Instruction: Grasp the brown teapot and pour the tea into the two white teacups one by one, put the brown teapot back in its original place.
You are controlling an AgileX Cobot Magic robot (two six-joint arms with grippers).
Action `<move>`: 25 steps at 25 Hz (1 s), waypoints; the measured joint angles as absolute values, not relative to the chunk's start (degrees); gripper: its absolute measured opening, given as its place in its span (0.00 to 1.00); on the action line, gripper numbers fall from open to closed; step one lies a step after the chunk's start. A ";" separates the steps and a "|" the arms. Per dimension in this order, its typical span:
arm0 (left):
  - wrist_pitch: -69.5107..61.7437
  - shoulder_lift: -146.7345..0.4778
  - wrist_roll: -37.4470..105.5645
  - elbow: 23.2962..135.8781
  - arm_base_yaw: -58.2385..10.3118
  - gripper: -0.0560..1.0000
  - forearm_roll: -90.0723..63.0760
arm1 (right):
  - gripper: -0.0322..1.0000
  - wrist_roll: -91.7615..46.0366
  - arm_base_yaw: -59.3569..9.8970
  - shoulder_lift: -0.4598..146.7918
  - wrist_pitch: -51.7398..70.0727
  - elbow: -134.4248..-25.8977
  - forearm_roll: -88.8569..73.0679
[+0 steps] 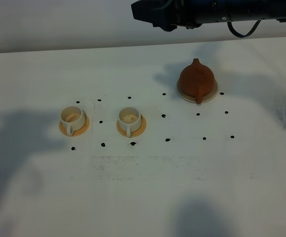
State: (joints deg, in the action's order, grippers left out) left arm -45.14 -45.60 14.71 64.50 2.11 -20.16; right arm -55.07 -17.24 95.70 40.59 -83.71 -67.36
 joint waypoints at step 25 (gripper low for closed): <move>-68.62 -20.00 2.14 64.49 2.11 0.36 -8.98 | 0.52 -55.12 -24.48 95.82 34.62 -84.03 -57.66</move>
